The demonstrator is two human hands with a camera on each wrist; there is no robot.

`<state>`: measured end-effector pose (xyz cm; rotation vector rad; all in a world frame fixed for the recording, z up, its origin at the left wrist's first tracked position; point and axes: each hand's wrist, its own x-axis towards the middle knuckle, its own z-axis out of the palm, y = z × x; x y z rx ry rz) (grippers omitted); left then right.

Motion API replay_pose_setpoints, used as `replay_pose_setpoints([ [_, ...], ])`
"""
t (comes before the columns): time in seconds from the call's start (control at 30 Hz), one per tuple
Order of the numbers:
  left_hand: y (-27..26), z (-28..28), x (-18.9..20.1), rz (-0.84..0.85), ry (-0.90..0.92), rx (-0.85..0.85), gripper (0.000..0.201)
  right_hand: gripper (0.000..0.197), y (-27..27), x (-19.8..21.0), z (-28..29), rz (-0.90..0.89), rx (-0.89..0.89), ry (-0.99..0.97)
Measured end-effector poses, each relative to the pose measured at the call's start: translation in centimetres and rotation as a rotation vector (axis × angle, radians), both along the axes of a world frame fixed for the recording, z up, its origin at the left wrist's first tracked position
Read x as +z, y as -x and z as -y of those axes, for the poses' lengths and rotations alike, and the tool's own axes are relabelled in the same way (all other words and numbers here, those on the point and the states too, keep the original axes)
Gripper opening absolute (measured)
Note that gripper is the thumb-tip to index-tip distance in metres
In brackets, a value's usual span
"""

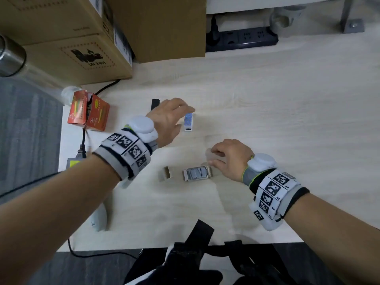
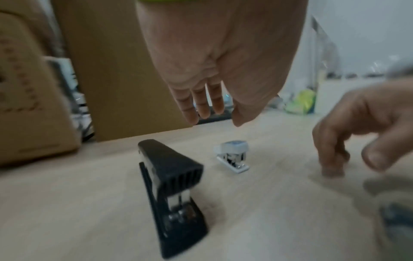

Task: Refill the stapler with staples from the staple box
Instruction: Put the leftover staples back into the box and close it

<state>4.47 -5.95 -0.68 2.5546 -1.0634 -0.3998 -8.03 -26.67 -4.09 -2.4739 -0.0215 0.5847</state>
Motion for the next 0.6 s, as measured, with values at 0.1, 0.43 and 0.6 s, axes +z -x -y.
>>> replay_pose_setpoints([
  [0.1,3.0,-2.3,-0.2,-0.111,0.140,0.237,0.035,0.040,0.7,-0.2,0.0,0.006,0.041,-0.011],
  [0.43,11.9,-5.5,-1.9,-0.253,0.038,0.404,0.089,0.065,1.9,-0.6,-1.9,-0.140,0.243,0.067],
  [0.6,11.7,-5.4,-3.7,-0.413,0.068,0.530,0.047,0.036,2.1,-1.3,-2.9,-0.061,0.263,0.084],
])
